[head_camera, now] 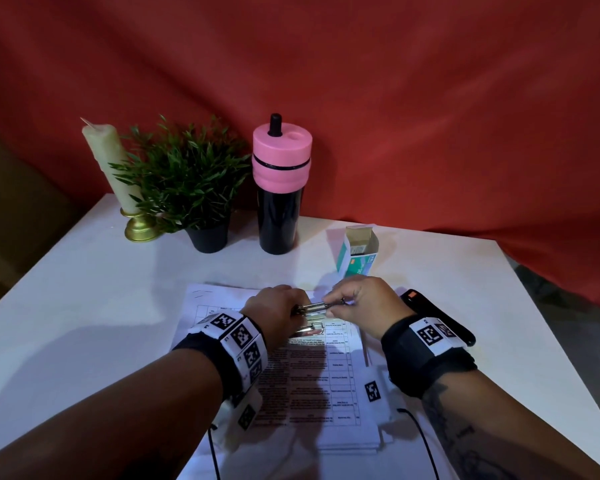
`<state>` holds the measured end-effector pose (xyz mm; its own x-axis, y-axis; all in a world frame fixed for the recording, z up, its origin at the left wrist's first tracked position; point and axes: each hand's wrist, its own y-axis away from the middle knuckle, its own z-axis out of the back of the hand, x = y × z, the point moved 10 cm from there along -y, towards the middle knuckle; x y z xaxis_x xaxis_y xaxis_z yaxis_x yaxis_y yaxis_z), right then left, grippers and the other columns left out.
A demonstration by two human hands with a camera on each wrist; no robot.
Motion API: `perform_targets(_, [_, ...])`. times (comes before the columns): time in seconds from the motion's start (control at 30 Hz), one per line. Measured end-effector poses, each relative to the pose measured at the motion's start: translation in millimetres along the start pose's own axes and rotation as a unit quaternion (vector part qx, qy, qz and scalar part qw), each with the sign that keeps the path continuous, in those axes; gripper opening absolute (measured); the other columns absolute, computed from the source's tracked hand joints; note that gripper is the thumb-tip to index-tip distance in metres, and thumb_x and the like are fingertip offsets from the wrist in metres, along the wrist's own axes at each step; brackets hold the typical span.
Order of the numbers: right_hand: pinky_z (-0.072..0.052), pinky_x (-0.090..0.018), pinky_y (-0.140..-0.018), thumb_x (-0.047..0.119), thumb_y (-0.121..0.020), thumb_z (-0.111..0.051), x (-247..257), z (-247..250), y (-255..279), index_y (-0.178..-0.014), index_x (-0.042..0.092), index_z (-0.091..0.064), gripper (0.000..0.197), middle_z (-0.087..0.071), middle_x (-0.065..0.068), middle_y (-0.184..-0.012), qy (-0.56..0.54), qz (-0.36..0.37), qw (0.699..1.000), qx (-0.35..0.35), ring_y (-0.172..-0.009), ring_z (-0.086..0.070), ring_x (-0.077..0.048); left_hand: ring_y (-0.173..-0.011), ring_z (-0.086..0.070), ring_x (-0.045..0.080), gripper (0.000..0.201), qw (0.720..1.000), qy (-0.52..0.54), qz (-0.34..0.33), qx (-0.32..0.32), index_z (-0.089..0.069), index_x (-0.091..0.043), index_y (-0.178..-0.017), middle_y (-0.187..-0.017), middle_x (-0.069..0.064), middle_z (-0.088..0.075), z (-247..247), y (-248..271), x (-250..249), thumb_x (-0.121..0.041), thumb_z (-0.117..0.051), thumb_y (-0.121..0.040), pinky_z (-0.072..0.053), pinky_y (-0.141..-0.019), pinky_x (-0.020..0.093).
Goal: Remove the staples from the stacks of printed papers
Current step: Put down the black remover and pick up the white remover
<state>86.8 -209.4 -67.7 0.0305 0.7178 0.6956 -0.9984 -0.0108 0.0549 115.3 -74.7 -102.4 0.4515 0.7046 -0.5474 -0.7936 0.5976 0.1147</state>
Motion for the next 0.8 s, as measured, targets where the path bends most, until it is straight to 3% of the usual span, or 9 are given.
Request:
perform_targets(0.17, [-0.047, -0.028, -0.092, 0.02, -0.072, -0.084, 5.9, 4.2, -0.1, -0.083, 0.019, -0.078, 0.013, -0.069, 0.005, -0.093, 0.073, 0.056, 0.996, -0.004, -0.095, -0.059, -0.01, -0.095, -0.059, 0.021, 0.016, 1.0, -0.006, 0.005, -0.002, -0.063, -0.03, -0.101, -0.1, -0.005, -0.059, 0.8, 0.0, 0.5, -0.029, -0.064, -0.085, -0.05, -0.088, 0.039])
perform_targets(0.27, [-0.045, -0.027, -0.088, 0.02, -0.071, -0.085, 12.8, 8.6, 0.2, -0.084, 0.017, -0.072, 0.019, -0.064, 0.004, -0.095, 0.093, 0.07, 0.993, -0.011, -0.098, -0.051, -0.012, -0.094, -0.059, 0.02, 0.017, 1.0, -0.01, 0.008, -0.003, -0.063, -0.029, -0.101, -0.099, -0.005, -0.06, 0.9, 1.0, 0.4, -0.03, -0.064, -0.084, -0.051, -0.086, 0.04])
perform_targets(0.4, [-0.042, -0.023, -0.084, 0.022, -0.076, -0.081, 22.6, -3.0, 2.4, -0.091, 0.023, -0.075, 0.016, -0.061, 0.01, -0.093, 0.135, 0.109, 0.984, 0.027, -0.096, -0.049, -0.009, -0.095, -0.059, 0.021, 0.02, 1.0, -0.022, 0.013, 0.003, -0.063, -0.027, -0.103, -0.101, -0.003, -0.059, 2.4, 1.7, -2.9, -0.029, -0.063, -0.084, -0.051, -0.087, 0.04])
perform_targets(0.5, [-0.038, -0.019, -0.081, 0.021, -0.081, -0.076, 18.5, -1.5, 1.1, -0.094, 0.023, -0.077, 0.013, -0.057, 0.013, -0.086, 0.162, 0.085, 0.983, 0.034, -0.09, -0.047, -0.005, -0.104, -0.058, 0.022, 0.031, 0.997, -0.065, 0.031, -0.003, -0.061, -0.032, -0.112, -0.109, -0.003, -0.058, 5.4, 8.2, -1.1, -0.04, -0.064, -0.083, -0.051, -0.089, 0.04])
perform_targets(0.63, [-0.045, -0.022, -0.082, 0.018, -0.083, -0.074, 15.5, 3.8, 1.0, -0.096, 0.023, -0.074, 0.014, -0.056, 0.011, -0.089, 0.169, 0.058, 0.984, 0.026, -0.087, -0.054, -0.008, -0.112, -0.053, 0.023, 0.046, 0.971, -0.213, 0.104, 0.02, -0.051, -0.032, -0.119, -0.117, -0.004, -0.055, 22.8, 28.7, 14.4, -0.059, -0.055, -0.082, -0.045, -0.09, 0.043])
perform_targets(0.8, [-0.049, -0.024, -0.075, 0.014, -0.081, -0.074, 8.0, 6.7, 3.9, -0.103, 0.028, -0.059, 0.029, -0.054, 0.014, -0.083, 0.123, 0.012, 0.992, 0.013, -0.082, -0.057, -0.011, -0.089, -0.06, 0.026, 0.025, 0.947, -0.276, 0.137, 0.089, -0.053, -0.022, -0.108, -0.097, -0.001, -0.059, 45.5, 39.9, 18.3, -0.033, -0.053, -0.086, -0.045, -0.075, 0.038])
